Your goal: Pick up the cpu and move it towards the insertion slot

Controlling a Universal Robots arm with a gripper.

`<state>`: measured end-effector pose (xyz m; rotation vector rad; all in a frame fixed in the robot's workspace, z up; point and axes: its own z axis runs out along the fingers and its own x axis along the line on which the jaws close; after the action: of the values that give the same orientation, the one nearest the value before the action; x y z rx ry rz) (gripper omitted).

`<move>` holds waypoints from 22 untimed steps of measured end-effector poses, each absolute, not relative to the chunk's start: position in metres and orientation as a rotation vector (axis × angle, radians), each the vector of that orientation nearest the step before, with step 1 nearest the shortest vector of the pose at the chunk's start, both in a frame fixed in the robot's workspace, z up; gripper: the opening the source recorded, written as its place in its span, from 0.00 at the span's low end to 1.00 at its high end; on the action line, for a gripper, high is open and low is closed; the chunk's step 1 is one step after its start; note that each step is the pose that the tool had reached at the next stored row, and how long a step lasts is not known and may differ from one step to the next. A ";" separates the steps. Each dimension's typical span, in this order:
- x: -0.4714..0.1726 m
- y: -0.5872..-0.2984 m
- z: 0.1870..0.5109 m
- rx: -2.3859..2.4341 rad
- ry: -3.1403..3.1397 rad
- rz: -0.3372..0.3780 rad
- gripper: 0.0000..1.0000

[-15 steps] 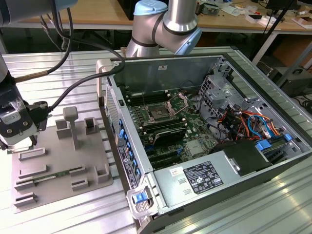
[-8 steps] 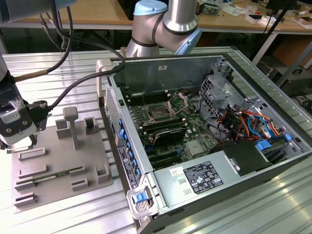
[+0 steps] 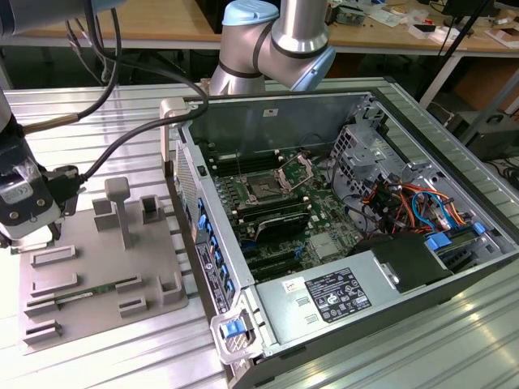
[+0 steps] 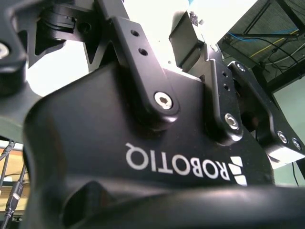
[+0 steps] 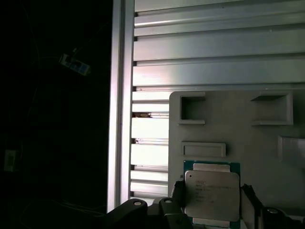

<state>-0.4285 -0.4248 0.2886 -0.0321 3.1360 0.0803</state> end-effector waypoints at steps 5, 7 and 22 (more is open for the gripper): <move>-0.428 -0.425 0.290 -0.032 3.136 0.080 0.54; -0.428 -0.425 0.291 -0.032 3.136 0.080 0.54; -0.428 -0.425 0.296 -0.032 3.136 0.080 0.54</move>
<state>-0.4285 -0.4248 0.2955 -0.0321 3.1361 0.0802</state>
